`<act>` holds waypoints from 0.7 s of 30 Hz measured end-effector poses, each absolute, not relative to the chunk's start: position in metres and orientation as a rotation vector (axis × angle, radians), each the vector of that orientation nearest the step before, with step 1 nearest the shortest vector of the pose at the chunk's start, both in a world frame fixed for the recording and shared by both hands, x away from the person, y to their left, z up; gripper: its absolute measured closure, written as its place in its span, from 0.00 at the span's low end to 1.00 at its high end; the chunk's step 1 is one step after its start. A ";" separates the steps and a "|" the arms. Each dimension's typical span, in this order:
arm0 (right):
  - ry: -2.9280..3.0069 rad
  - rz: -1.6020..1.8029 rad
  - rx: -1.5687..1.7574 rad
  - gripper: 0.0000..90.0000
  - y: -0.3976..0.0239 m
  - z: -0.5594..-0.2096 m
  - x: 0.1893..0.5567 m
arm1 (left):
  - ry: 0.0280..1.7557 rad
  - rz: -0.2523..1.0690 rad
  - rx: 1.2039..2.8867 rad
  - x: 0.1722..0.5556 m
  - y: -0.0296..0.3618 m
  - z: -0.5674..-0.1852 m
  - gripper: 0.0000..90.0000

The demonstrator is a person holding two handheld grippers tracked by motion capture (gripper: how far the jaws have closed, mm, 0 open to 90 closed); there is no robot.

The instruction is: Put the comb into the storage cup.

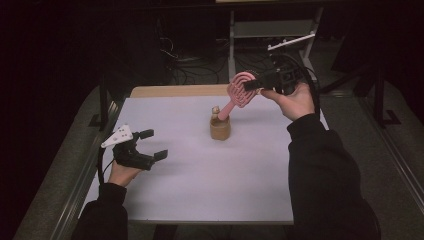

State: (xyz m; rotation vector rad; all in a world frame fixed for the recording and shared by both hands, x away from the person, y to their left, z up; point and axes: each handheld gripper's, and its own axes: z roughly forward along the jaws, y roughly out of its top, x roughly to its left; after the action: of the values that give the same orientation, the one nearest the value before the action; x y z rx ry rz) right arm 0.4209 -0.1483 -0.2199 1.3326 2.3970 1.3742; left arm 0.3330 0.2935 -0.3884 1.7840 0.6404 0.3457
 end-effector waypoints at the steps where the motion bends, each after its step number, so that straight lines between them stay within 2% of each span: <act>1: 2.402 1.372 1.336 0.70 -0.148 -0.222 0.421 | 0.650 0.353 1.773 0.332 0.296 -0.391 0.00; 21: 2.420 1.340 1.388 0.70 -0.144 -0.247 0.430 | 0.698 0.398 1.748 0.321 0.321 -0.414 0.00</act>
State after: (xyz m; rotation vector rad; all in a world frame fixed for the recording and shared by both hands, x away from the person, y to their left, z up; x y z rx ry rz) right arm 0.4296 -0.1443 -0.2472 1.3884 2.4202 1.3399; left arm 0.3209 0.3206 -0.4135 1.7476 0.6978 0.3977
